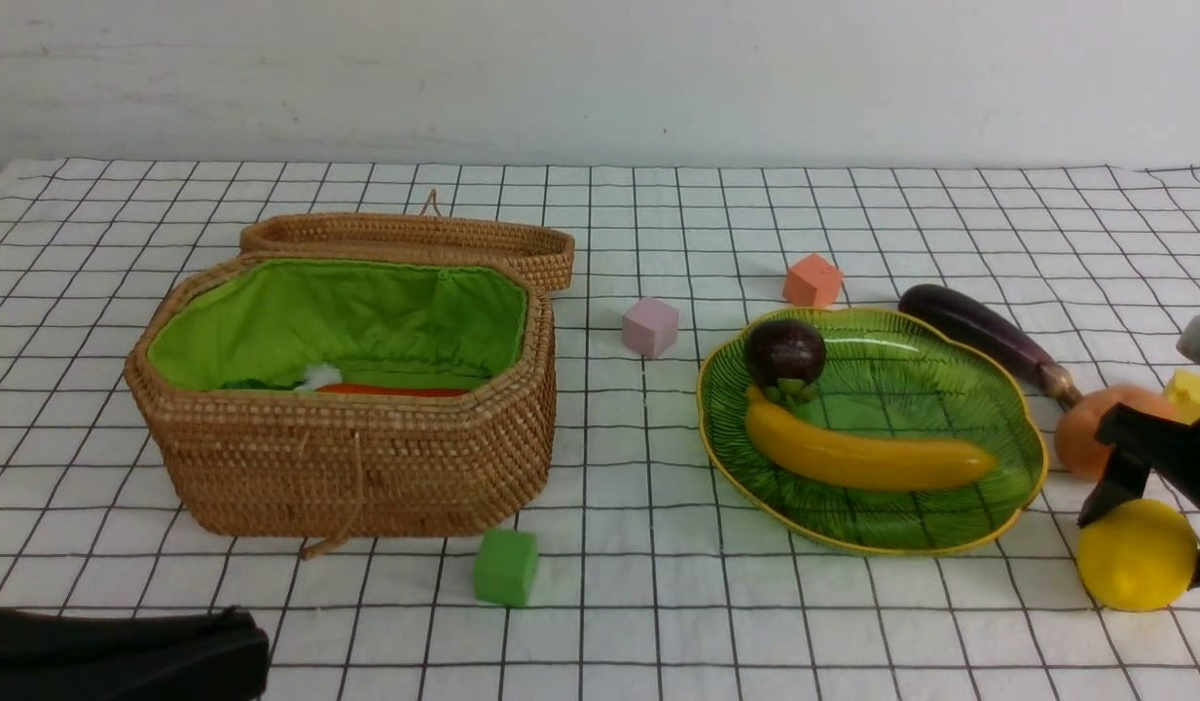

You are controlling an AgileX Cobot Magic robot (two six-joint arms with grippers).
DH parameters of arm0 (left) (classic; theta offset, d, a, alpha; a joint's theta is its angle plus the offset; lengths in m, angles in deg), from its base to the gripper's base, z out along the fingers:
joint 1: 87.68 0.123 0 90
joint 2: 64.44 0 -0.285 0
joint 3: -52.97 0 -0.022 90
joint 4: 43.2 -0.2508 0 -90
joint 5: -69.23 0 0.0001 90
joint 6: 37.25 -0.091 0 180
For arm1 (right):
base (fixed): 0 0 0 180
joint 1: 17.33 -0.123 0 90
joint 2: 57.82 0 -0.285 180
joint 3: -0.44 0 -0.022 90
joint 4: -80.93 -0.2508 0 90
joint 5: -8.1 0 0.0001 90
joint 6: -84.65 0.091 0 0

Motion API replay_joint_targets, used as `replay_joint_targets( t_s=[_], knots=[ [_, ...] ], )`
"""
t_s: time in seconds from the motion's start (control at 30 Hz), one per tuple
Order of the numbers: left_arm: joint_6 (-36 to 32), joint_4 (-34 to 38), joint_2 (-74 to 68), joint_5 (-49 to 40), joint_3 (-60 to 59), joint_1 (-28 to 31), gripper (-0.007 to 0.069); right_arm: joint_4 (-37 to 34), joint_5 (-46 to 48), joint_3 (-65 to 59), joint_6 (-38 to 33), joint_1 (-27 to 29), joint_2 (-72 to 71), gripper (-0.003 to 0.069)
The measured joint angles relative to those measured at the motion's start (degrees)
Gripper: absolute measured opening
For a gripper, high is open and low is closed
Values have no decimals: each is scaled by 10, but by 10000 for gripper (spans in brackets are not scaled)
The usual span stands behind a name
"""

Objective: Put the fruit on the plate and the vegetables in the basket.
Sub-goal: Use the right arm to grab a lemon and put it into the right plate

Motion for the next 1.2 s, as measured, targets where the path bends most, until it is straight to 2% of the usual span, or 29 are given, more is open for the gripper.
replay_joint_targets(
  t_s=[0.27,0.47,0.63,0.7,0.77,0.87,0.97,1.1,1.2],
  knots=[
    [-12,0,0,2,0,0,-13,-13,2,1,-55,1,-1,626],
    [-20,0,0,2,0,0,-13,-1,18,7,-57,1,-11,624],
    [-26,0,0,4,0,0,-13,10,69,47,-57,0,-60,624],
    [-29,0,0,6,0,0,-13,6,75,57,-58,-1,-70,624],
    [-42,0,0,10,0,0,-13,-23,73,78,-91,-20,-91,624],
    [-46,8,0,25,0,0,-13,-69,27,89,-146,-64,-95,624],
    [-48,20,0,68,0,0,-13,-114,-84,92,-224,-131,-68,624],
    [-48,25,0,108,0,0,-13,-126,-192,92,-282,-168,-17,624],
    [-48,34,0,115,0,0,-13,-128,-245,92,-299,-179,24,624]
  ],
)
